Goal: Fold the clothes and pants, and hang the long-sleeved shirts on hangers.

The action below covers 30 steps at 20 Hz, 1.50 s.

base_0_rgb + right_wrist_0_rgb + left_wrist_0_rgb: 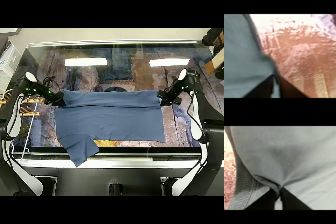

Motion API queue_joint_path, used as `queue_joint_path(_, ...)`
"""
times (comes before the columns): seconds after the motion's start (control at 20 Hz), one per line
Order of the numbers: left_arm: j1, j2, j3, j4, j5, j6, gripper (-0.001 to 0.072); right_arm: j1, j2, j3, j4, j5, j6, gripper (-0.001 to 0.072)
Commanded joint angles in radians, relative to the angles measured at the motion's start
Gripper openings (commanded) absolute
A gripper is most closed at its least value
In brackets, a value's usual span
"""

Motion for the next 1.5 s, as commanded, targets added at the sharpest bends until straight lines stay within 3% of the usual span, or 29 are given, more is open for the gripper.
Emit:
queue_joint_path(0.0, -0.005, -0.001, 0.002, -0.005, 0.017, -0.023, 0.0379, -0.001, -0.001, 0.0, 0.02, -0.008, 0.004, 0.0314)
queue_joint_path(0.05, -0.004, 0.002, 0.01, -0.005, 0.017, -0.04, 0.0514, -0.001, 0.001, 0.0, 0.021, 0.009, 0.004, 0.0419)
queue_joint_path(0.1, 0.0, 0.006, 0.027, -0.005, 0.016, -0.06, 0.0538, -0.001, 0.007, 0.0, 0.018, 0.03, 0.003, 0.0431)
queue_joint_path(0.2, 0.013, 0.035, 0.086, -0.005, -0.012, -0.083, 0.0539, -0.002, 0.051, 0.0, -0.004, 0.05, -0.029, 0.0431)
queue_joint_path(0.4, 0.066, 0.195, 0.062, -0.005, -0.103, -0.09, 0.0539, -0.017, 0.225, 0.0, 0.04, 0.025, -0.192, 0.0431)
queue_joint_path(0.6, 0.205, 0.511, -0.347, -0.088, -0.056, -0.106, 0.0537, -0.121, 0.35, -0.037, 0.285, 0.045, -0.333, 0.0431)
queue_joint_path(0.75, 0.303, 0.8, -0.801, -0.185, 0.051, -0.096, 0.0537, -0.177, 0.406, -0.098, 0.379, 0.06, -0.342, 0.043)
queue_joint_path(0.95, 0.318, 1.062, -1.255, -0.194, 0.154, -0.094, 0.0537, -0.168, 0.417, -0.103, 0.423, 0.07, -0.332, 0.043)
queue_joint_path(1.15, 0.318, 1.129, -1.456, -0.234, 0.233, -0.042, 0.0536, -0.166, 0.417, -0.103, 0.43, 0.131, -0.311, 0.043)
queue_joint_path(1.45, 0.316, 1.111, -1.551, -0.348, 0.337, 0.046, 0.0535, -0.166, 0.417, -0.103, 0.437, 0.166, -0.289, 0.043)
